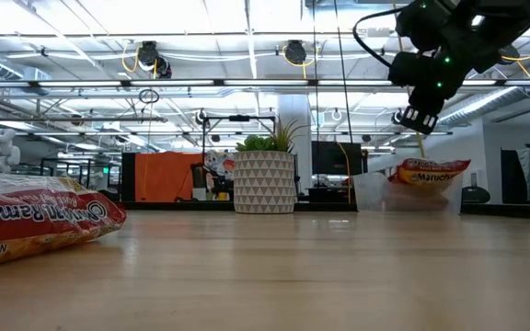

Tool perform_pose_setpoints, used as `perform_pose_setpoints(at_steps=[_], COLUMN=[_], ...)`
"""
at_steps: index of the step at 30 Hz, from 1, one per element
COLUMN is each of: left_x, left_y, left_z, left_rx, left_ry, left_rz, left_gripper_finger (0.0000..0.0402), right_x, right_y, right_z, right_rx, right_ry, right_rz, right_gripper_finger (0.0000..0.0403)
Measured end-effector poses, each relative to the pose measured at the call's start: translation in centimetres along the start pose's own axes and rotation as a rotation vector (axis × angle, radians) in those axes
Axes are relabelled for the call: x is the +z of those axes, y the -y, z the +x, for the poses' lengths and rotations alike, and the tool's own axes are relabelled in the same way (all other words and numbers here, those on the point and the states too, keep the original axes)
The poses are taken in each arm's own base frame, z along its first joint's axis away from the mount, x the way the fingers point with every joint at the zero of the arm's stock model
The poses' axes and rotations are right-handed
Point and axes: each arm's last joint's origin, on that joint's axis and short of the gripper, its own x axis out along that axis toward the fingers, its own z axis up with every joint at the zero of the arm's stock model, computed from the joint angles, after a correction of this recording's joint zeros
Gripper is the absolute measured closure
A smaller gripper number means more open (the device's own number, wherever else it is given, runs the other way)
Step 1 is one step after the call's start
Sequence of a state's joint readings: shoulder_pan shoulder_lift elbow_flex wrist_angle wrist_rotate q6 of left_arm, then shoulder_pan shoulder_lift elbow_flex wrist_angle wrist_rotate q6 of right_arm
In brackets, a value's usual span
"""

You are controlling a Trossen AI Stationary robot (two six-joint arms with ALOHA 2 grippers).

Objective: Sort Maruchan noodles
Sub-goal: Put the top red noodle pack into the transparent bin

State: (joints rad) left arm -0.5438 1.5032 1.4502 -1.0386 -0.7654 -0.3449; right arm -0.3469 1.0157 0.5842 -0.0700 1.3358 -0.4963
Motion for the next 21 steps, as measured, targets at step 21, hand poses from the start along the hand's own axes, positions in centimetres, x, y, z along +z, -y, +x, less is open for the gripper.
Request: perform_pose_setpoints(at_steps=[21], left_x=[0.0], left_y=[0.0], left_z=[0.0], left_rx=[0.001], left_ry=[-0.001], left_rz=[-0.004], left_gripper_finger=[0.0224], right_x=[-0.6], right_y=[-1.6], right_z=[0.2], right_rx=[0.471], right_ry=[0.096], right_rz=[0.129], right_gripper_finger=[0.0355])
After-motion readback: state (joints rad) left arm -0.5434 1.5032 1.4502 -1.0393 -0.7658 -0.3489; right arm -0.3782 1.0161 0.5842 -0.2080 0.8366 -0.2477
